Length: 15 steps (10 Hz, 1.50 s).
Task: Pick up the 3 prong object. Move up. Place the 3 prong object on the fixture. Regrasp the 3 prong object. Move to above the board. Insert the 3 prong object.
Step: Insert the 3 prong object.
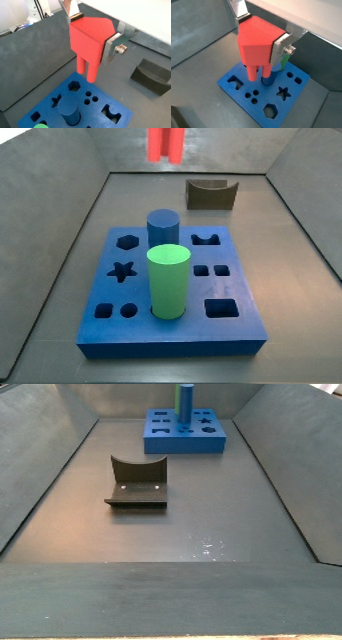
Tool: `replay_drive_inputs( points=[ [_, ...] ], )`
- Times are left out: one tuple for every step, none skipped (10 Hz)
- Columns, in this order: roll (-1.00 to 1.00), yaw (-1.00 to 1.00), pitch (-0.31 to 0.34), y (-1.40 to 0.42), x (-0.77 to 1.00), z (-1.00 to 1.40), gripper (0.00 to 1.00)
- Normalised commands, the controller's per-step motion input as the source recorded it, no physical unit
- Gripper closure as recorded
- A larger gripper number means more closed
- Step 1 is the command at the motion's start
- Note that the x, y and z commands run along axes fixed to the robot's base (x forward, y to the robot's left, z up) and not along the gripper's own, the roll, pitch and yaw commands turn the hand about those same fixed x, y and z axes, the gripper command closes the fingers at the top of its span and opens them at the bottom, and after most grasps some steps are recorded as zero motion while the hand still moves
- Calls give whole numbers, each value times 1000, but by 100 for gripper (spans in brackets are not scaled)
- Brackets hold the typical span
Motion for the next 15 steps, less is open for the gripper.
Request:
replay_drive_inputs(
  points=[
    [0, -3, -16, 3, 0, -371, 100],
    [0, -3, -6, 3, 0, -383, 100],
    [14, 0, -7, 20, 0, -420, 100],
    [19, 0, -9, 26, 0, -434, 100],
    [13, 0, -10, 17, 0, -437, 100],
    [26, 0, -10, 0, 0, -446, 100],
    [27, -89, -6, 0, 0, -449, 100],
    [27, -171, -19, 0, 0, -454, 100],
    [59, -197, -19, 0, 0, -457, 100],
    [89, -317, -19, 0, 0, -446, 100],
    [21, -494, -59, 11, -69, -351, 100],
    [0, -609, -93, 0, -129, -240, 100],
    [-14, -671, -106, 0, -137, -169, 100],
    [-44, -714, -124, 0, -91, -137, 100],
    [-51, -760, -126, 3, -60, -129, 100]
  ],
)
